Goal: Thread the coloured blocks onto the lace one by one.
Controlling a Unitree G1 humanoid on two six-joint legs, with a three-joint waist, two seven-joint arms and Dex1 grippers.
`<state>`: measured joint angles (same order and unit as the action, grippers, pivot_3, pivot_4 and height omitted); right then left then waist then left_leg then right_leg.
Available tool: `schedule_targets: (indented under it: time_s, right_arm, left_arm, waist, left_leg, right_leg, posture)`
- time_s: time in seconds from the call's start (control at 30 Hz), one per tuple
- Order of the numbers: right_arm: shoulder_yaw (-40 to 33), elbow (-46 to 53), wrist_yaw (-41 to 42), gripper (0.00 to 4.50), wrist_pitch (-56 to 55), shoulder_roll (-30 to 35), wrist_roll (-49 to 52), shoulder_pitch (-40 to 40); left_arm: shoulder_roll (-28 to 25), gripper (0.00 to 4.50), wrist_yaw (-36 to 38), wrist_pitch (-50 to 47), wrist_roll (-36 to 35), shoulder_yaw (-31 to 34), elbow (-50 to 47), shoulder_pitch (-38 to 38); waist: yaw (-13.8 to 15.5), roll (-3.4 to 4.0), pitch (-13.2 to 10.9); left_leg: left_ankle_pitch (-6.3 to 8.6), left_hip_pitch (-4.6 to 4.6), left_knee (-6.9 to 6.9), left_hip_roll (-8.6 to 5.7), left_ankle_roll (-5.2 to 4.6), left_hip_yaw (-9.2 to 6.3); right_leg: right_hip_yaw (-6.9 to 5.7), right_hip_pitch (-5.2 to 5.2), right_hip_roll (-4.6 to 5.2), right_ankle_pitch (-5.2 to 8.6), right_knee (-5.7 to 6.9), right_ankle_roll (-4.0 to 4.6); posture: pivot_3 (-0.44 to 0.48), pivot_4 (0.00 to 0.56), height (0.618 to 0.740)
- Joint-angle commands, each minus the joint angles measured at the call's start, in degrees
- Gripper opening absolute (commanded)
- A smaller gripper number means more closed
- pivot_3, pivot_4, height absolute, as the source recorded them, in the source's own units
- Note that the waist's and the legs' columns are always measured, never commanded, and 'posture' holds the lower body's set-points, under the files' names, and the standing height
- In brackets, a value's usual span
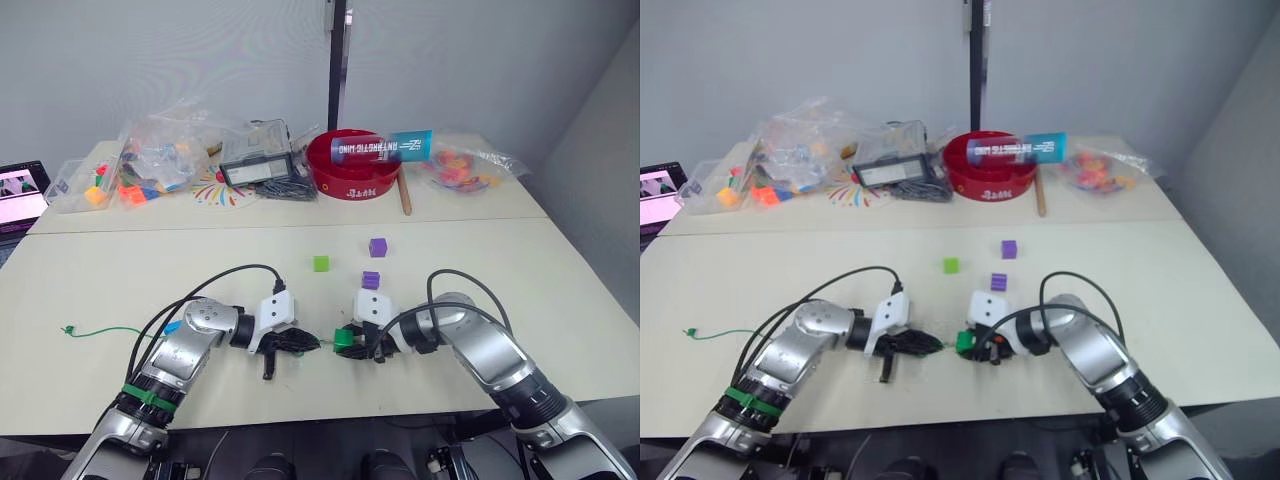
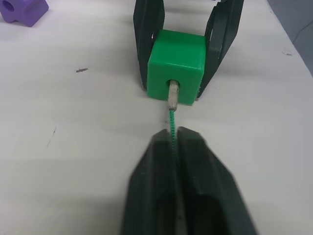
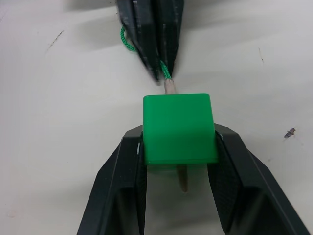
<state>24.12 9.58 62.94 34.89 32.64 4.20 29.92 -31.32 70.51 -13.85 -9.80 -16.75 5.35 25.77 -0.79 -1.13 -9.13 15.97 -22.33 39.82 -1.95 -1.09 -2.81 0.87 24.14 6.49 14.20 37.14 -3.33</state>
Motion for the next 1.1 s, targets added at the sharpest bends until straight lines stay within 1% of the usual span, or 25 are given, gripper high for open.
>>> schedule_targets:
  time_s: [0.03,0.23,0.43,0.6,0.73,0.9,0.93,1.0,1.1]
  right_arm:
    - [-0.18,1.12,-0.48,1.2,-0.1,0.48,0.36,-0.59]
    - [-0.04,1.13,-0.49,1.2,-0.14,0.43,0.41,-0.59]
    - [0.13,1.3,-0.8,1.2,0.11,0.19,0.43,-0.5]
    - [0.2,1.45,-1.04,1.2,0.33,0.28,0.53,-0.48]
    - [0.18,1.5,-1.12,1.2,0.39,0.17,0.64,-0.4]
    - [0.27,1.65,-1.2,1.2,0.46,0.39,0.83,-0.48]
    - [0.28,1.66,-1.26,1.2,0.49,0.43,0.88,-0.49]
    - [0.32,1.65,-1.28,1.2,0.5,0.5,0.92,-0.48]
    - [0.34,1.72,-1.27,1.2,0.56,0.54,1.02,-0.52]
  left_arm:
    - [0.53,0.05,-0.55,1.21,0.63,-0.33,-0.01,0.93]
    - [1.92,0.05,-0.99,1.56,1.1,-0.63,-0.07,3.23]
    - [1.52,0.05,2.35,1.42,1.49,-3.69,-1.88,4.46]
    - [2.02,0.05,3.15,0.71,2.84,-6.27,-1.9,5.01]
    - [3.69,0.05,-0.06,2.02,5.82,-6.87,2.0,6.08]
    - [5.47,0.05,-1.98,2.48,6.06,-5.16,3.34,6.99]
    - [5.65,0.58,-1.96,2.26,5.44,-4.55,2.98,6.86]
    - [5.78,1.1,-1.5,1.71,4.1,-3.61,1.97,6.48]
    - [5.4,2.1,-1.05,0.73,2.96,-2.72,0.3,5.79]
  waist:
    - [0.04,0.0,0.0]
    - [0.06,0.0,0.0]
    - [0.0,0.0,0.0]
    - [0.09,0.0,0.0]
    - [0.2,0.0,0.0]
    - [0.59,0.0,0.0]
    - [0.63,0.0,0.0]
    - [0.59,0.0,0.0]
    - [0.42,0.0,0.0]
  left_leg:
    - [0.0,0.0,0.0,0.0,0.0,0.0]
    - [0.0,-0.01,0.01,-0.01,0.0,0.0]
    - [0.0,-0.02,0.0,-0.01,0.0,0.0]
    - [0.0,-0.02,0.0,-0.01,0.0,0.0]
    - [0.0,-0.01,0.01,-0.01,-0.01,-0.01]
    - [-0.01,0.04,0.08,-0.02,0.0,-0.01]
    - [-0.01,0.04,0.09,-0.02,0.01,-0.01]
    - [-0.01,0.03,0.1,-0.02,0.01,-0.01]
    - [-0.01,0.02,0.08,-0.02,0.01,-0.01]
  right_leg:
    - [0.0,-0.01,0.0,0.0,0.0,0.0]
    - [0.0,0.0,0.0,0.0,0.0,0.0]
    - [0.0,0.0,0.0,0.0,0.0,0.0]
    - [-0.01,-0.01,0.0,0.0,-0.01,0.0]
    - [-0.02,-0.04,0.0,0.0,-0.01,0.0]
    - [-0.02,-0.14,0.01,0.0,-0.03,0.0]
    - [-0.02,-0.14,0.01,0.0,-0.02,0.0]
    - [-0.01,-0.13,0.01,0.0,-0.02,0.0]
    - [-0.01,-0.07,0.0,0.0,0.0,0.0]
  posture:
    - [0.0,0.15,0.74]
    - [0.0,0.15,0.74]
    - [0.0,0.15,0.74]
    - [0.0,0.15,0.74]
    - [0.0,0.15,0.74]
    - [0.0,0.15,0.74]
    - [0.0,0.15,0.74]
    - [0.0,0.15,0.74]
    - [0.0,0.15,0.74]
